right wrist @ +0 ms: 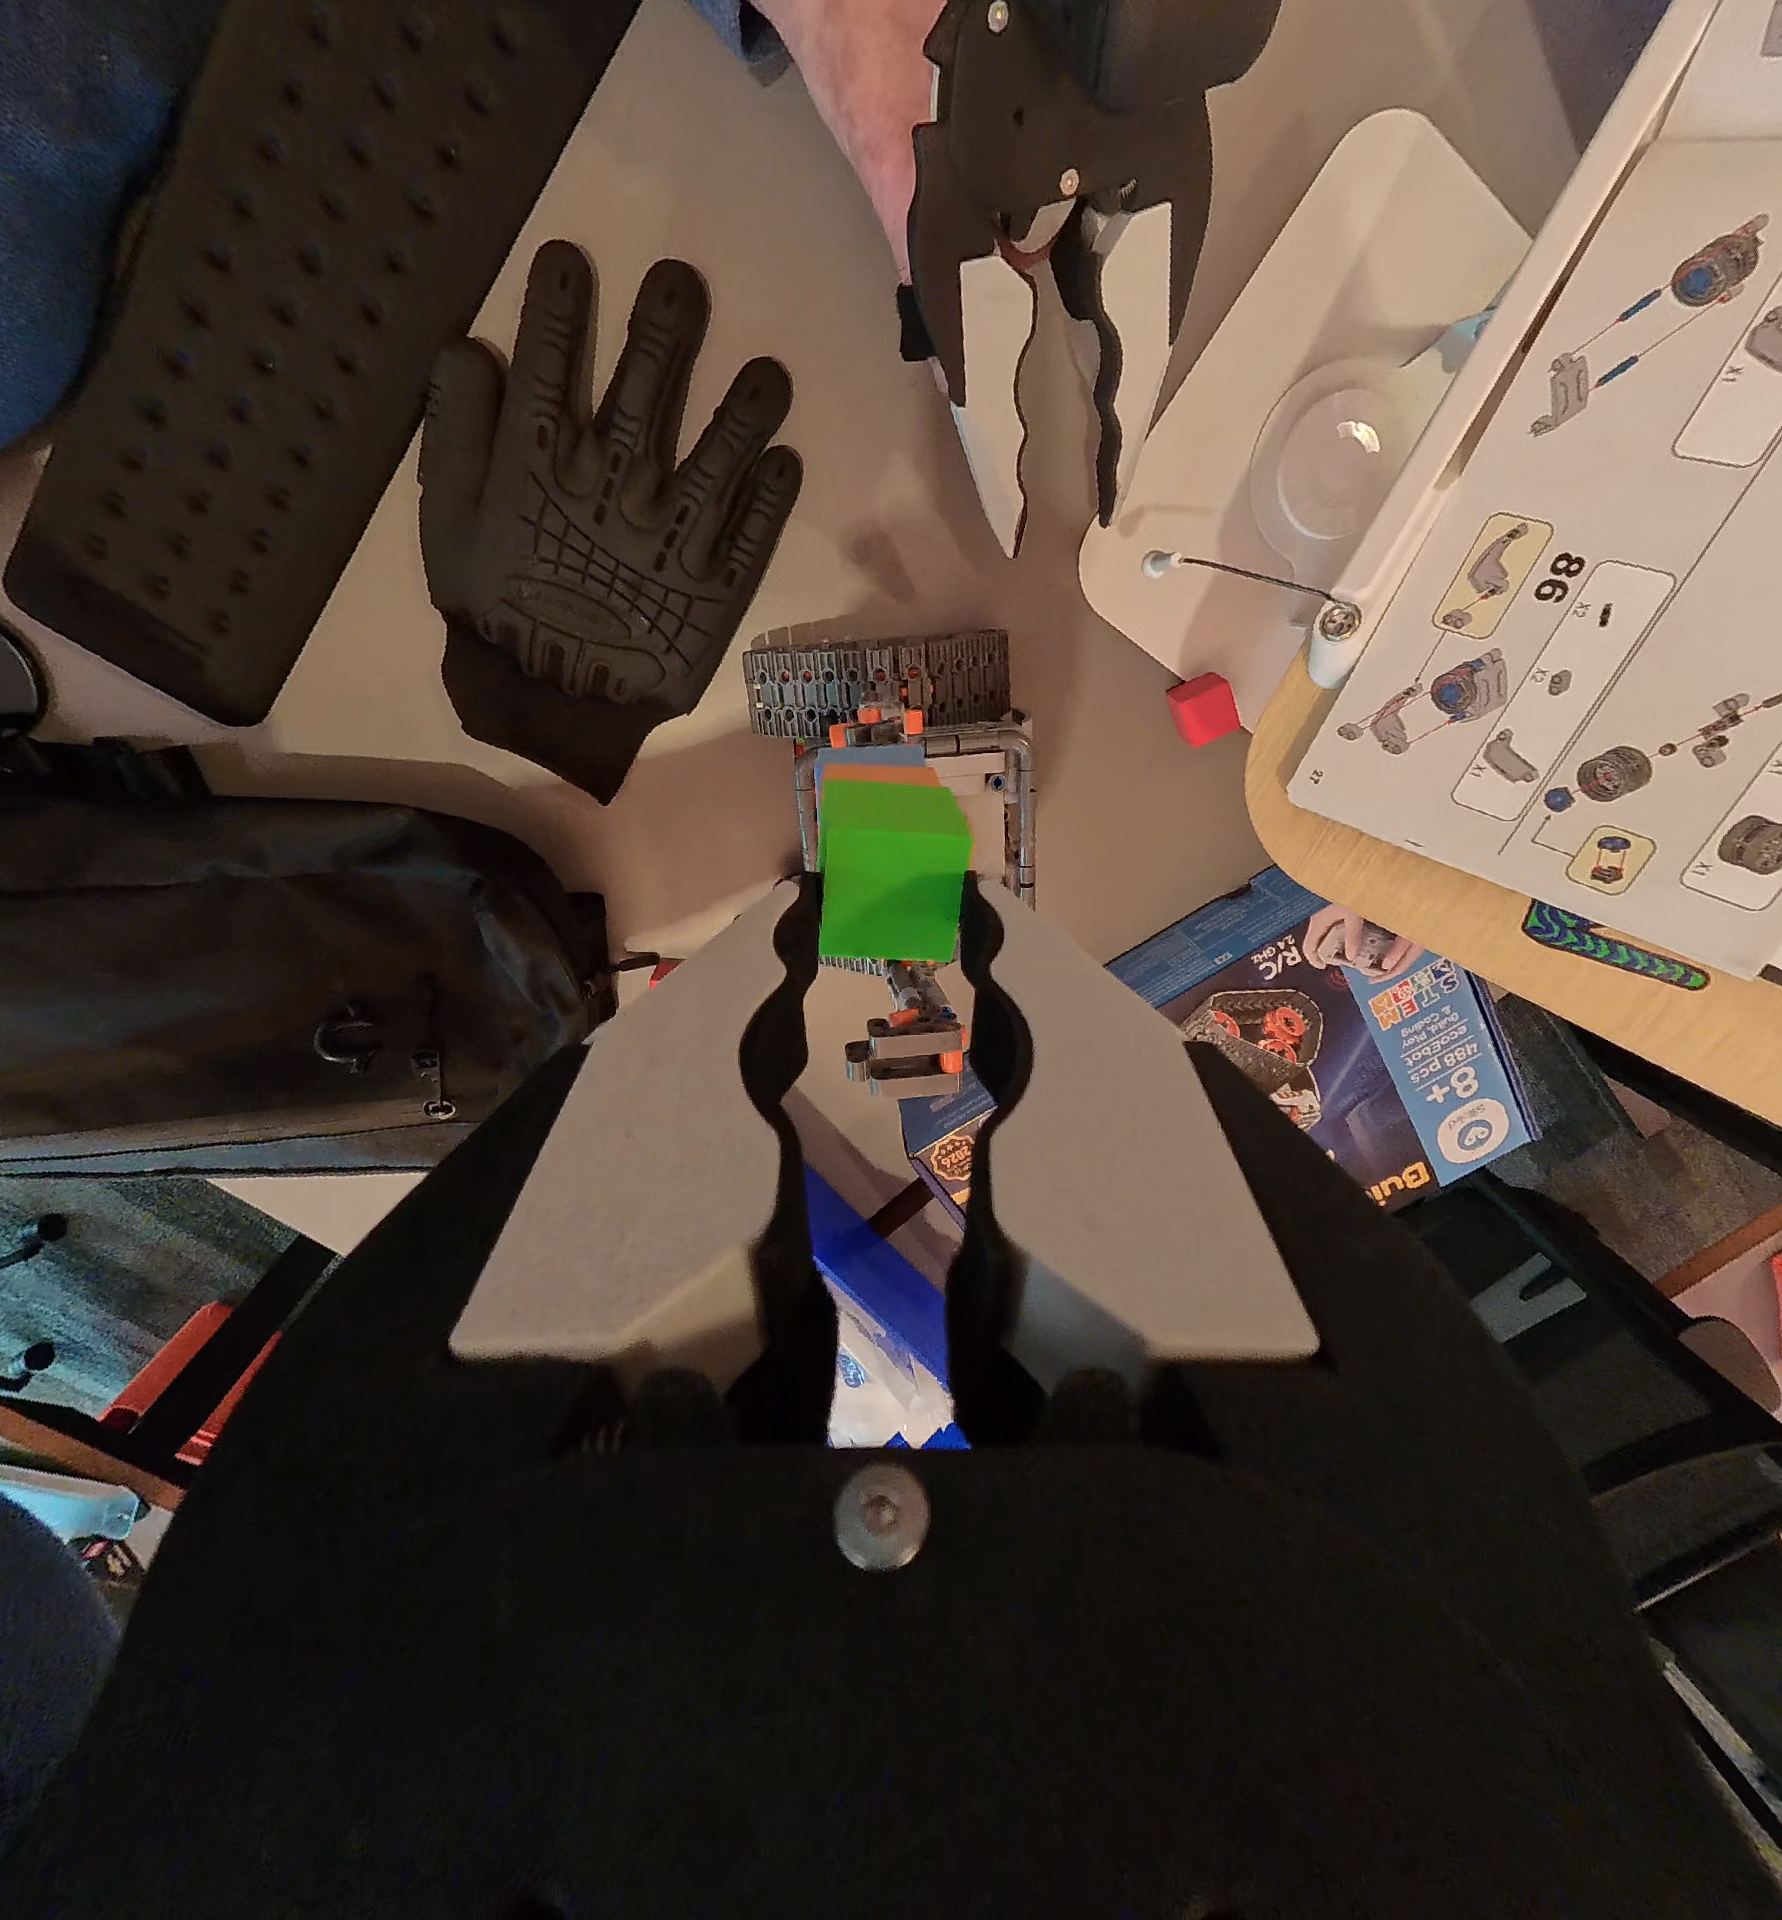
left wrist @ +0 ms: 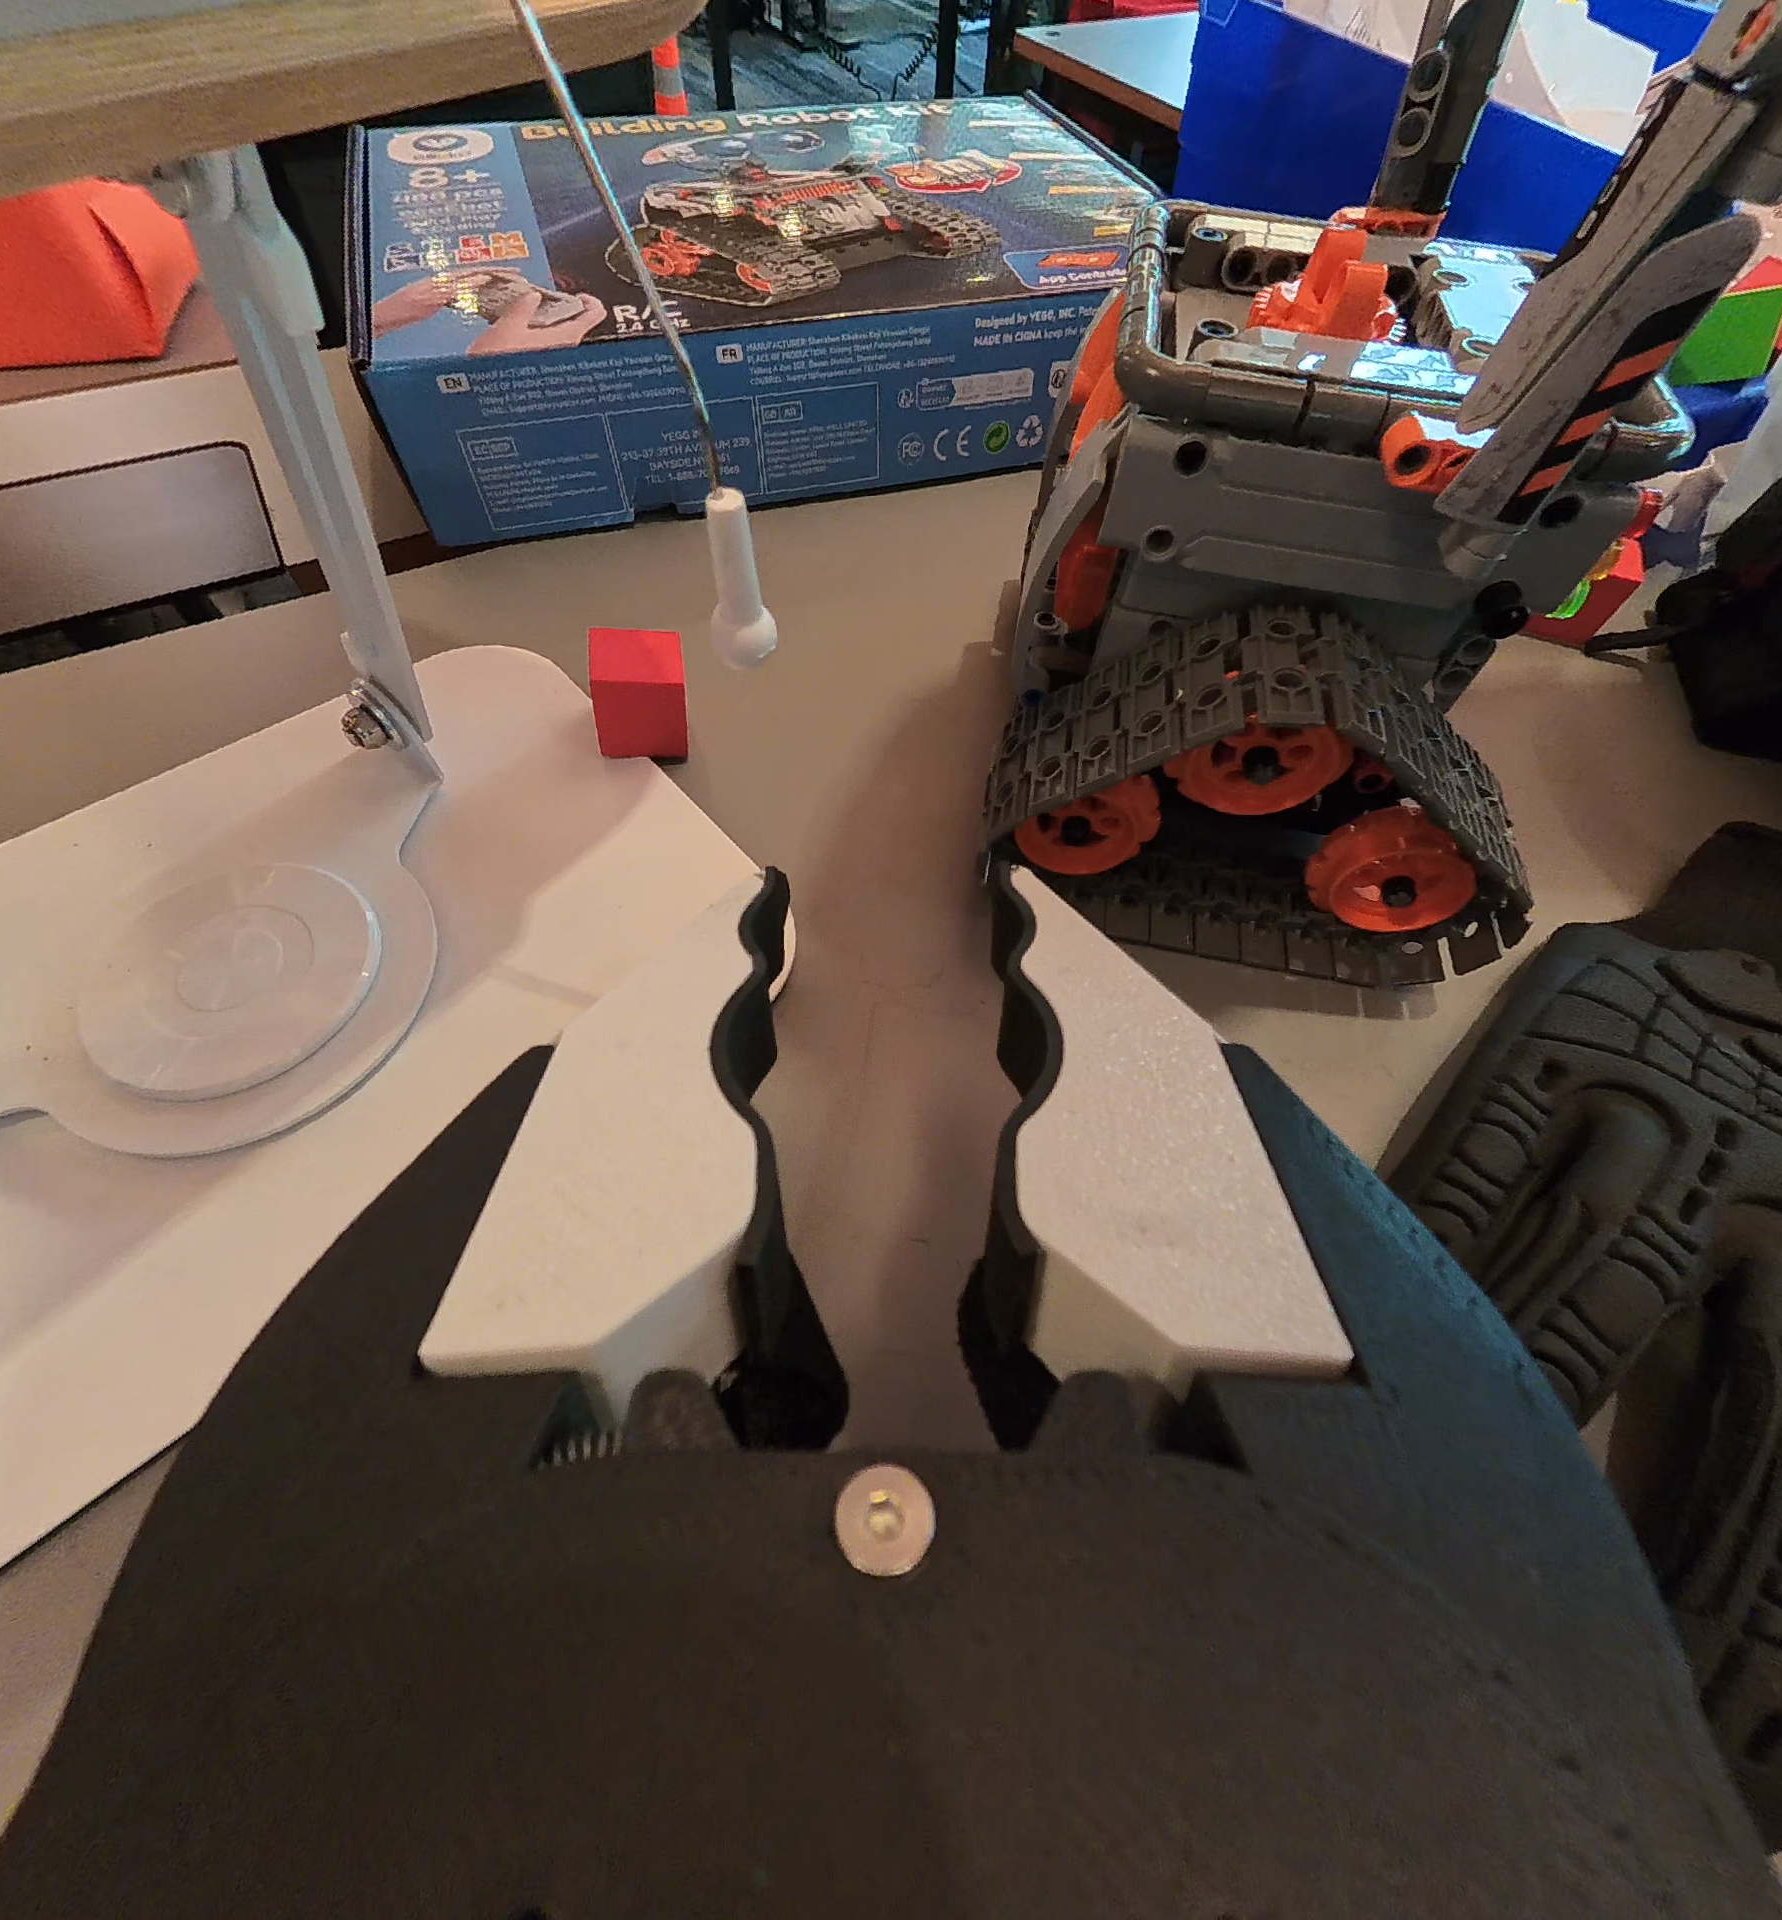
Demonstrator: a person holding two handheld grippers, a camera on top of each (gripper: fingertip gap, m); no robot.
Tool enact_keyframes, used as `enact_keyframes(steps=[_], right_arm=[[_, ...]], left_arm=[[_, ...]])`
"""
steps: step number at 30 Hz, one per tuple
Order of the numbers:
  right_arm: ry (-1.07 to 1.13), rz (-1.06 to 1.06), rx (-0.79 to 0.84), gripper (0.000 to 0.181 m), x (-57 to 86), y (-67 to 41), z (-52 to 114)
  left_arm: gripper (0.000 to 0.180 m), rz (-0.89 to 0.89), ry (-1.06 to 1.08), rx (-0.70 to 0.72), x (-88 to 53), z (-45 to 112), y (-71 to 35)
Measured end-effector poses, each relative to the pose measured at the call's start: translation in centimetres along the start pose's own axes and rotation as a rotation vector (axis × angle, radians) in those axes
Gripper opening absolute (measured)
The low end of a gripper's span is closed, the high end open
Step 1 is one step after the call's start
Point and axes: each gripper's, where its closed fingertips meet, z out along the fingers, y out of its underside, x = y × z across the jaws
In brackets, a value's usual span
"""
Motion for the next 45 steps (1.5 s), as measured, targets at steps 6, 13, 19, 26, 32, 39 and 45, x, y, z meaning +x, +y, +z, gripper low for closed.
enact_keyframes(steps=[6, 13, 19, 26, 32, 39, 45], right_arm=[[0.004, 0.017, -0.017, 0.034, 0.2, 0.1, 0.1], [0.045, 0.022, 0.003, 0.039, 0.4, -0.1, -0.9], [0.184, 0.161, 0.083, 0.045, -0.2, 2.8, -4.3], [0.184, 0.439, 0.094, 0.044, -5.2, 10.1, -0.3], [0.179, 0.719, 0.034, 0.047, -7.8, 13.3, 10.5], [0.269, 0.986, 0.045, 0.056, -8.1, 15.4, 18.7], [0.262, 1.053, 0.019, 0.058, -8.0, 16.3, 21.7]], left_arm=[[0.037, 0.000, 0.001, -0.003, 0.0, 0.0, 0.1], [0.037, -0.001, 0.001, -0.004, -0.1, 0.0, 0.1], [0.037, -0.009, -0.006, 0.005, -0.3, -0.3, 0.0], [0.037, -0.011, 0.000, 0.003, -0.2, -0.1, 0.0], [0.037, -0.025, -0.012, -0.002, -0.6, 0.0, 0.3], [0.037, -0.044, -0.017, 0.011, -0.9, -0.2, 0.3], [0.038, -0.041, -0.012, 0.019, -0.7, -0.2, 0.0]])
